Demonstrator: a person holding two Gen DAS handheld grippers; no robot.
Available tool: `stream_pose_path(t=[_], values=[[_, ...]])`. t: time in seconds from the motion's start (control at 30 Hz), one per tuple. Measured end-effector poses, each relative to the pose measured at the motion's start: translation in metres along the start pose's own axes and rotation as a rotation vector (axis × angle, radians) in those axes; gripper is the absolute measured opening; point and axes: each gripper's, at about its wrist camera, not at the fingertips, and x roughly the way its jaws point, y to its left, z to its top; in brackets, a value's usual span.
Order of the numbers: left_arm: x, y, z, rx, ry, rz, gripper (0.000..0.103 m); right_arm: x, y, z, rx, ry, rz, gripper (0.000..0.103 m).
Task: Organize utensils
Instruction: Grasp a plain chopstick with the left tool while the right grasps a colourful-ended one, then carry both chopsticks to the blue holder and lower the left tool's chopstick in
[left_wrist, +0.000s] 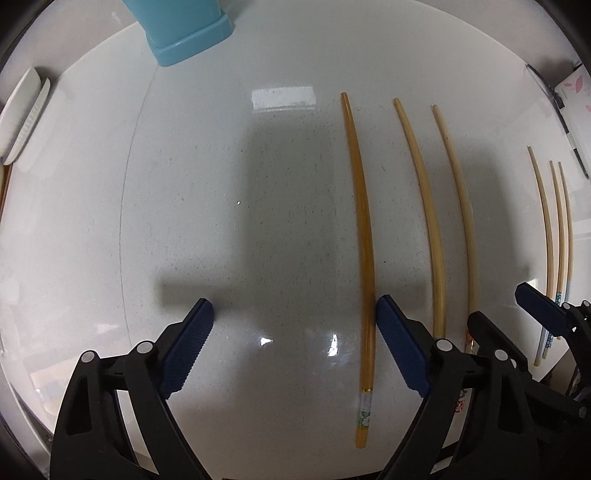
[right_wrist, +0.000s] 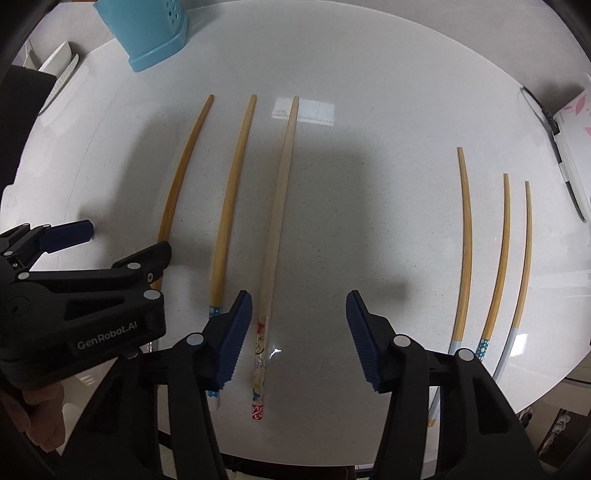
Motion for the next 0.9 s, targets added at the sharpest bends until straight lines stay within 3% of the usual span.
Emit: stream_pose_path(t=[0.27,0.37,0.43,0.47,0.5,0.53,0.9], values=[[-0.005,0.006,0.004,-0.01,0.029,0.002,0.056,0.009,0.007,0.008,0.007,0.057,0.017,0.03],[-0.008,0.005,0.005,-0.003,0.029,0.004,0.036,0.011,0.008,0.011,0.013,0.071,0.018,0.027],[-0.01,0.003,0.007,0.006,0.034,0.009,0.01,0.012,0.008,0.014,0.019,0.086,0.018,0.026],[-0.013,0.001,0.012,0.009,0.04,0.015,0.008,0.012,0.009,0.015,0.022,0.093,0.018,0.023],[-0.017,0.001,0.006,0.007,0.041,0.01,0.007,0.013,0.009,0.016,0.025,0.101,0.02,0.008],[-0.021,0.001,0.004,0.005,0.041,0.007,0.006,0.014,0.009,0.018,0.028,0.116,0.02,0.006],[-0.025,0.002,0.013,0.006,0.032,-0.007,0.006,0.022,0.01,0.022,0.044,0.128,0.028,0.006]])
